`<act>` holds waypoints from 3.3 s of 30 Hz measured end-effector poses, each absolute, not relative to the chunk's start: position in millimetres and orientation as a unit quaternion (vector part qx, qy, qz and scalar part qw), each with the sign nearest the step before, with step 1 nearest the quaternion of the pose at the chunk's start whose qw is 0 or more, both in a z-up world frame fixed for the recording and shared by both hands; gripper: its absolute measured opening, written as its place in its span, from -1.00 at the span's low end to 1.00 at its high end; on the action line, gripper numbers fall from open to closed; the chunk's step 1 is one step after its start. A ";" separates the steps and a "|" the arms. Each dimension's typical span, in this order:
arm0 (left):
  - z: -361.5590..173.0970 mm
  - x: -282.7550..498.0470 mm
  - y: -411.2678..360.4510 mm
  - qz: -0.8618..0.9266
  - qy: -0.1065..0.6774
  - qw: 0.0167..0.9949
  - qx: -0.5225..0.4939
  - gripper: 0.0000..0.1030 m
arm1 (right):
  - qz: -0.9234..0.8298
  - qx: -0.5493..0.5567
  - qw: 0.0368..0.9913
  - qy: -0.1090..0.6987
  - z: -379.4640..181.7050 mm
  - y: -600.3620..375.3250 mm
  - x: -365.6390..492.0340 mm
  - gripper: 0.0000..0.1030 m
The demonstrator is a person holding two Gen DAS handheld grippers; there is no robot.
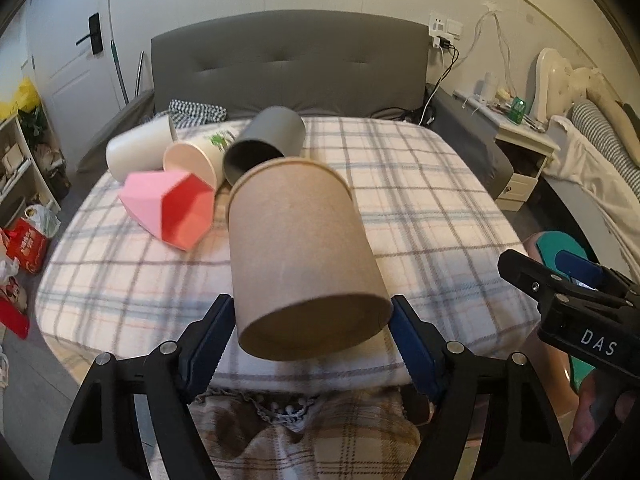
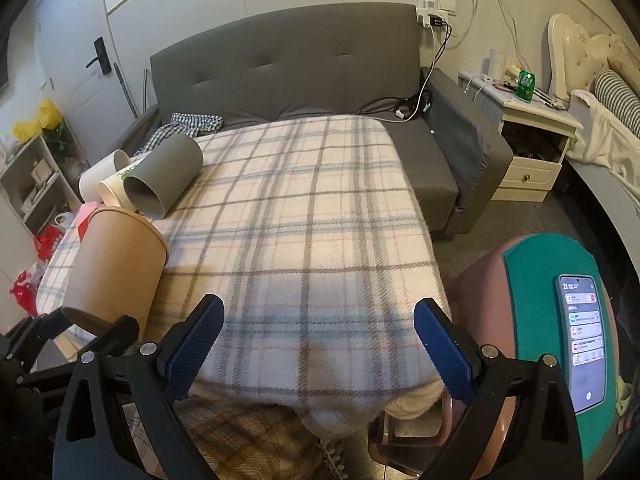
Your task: Flip cup upside down
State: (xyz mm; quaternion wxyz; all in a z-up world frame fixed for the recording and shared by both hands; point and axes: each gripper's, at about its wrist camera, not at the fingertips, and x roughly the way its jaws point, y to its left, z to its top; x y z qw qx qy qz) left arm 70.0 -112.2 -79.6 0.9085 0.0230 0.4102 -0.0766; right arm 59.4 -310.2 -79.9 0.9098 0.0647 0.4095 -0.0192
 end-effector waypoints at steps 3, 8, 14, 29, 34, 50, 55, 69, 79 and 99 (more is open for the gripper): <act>-67.0 73.7 -106.8 -0.073 0.403 0.912 0.028 0.55 | -0.019 0.066 0.912 0.405 -76.1 -309.6 57.5 0.87; -48.0 81.5 -103.0 -0.070 0.390 0.917 0.044 0.54 | -0.016 0.066 0.912 0.405 -75.0 -307.8 56.8 0.87; -41.6 96.9 -103.1 -0.083 0.393 0.915 0.042 0.52 | -0.012 0.071 0.909 0.410 -80.2 -308.1 57.5 0.87; -28.9 133.7 -122.3 -0.118 0.390 0.913 0.023 0.52 | -0.009 0.082 0.904 0.420 -92.0 -309.6 67.5 0.87; -33.8 154.3 -127.0 -0.124 0.397 0.909 0.005 0.52 | -0.008 0.081 0.904 0.420 -95.0 -308.1 72.3 0.87; -60.3 189.8 -125.5 -0.130 0.417 0.899 -0.002 0.52 | -0.011 0.070 0.895 0.441 -115.9 -300.2 90.3 0.87; -59.3 186.9 -124.8 -0.134 0.421 0.897 0.004 0.56 | -0.013 0.066 0.895 0.441 -113.5 -298.1 88.6 0.87; 5.6 133.4 -100.9 -0.125 0.372 0.920 -0.010 0.56 | -0.015 0.044 0.924 0.380 -39.1 -282.0 49.0 0.87; 46.6 72.4 -47.5 -0.083 0.310 0.947 -0.009 0.73 | 0.009 0.038 0.943 0.331 6.1 -248.1 10.0 0.87; -38.1 9.8 1.2 0.014 0.250 0.968 -0.002 0.87 | 0.007 0.004 0.957 0.290 -42.1 -200.8 -5.5 1.00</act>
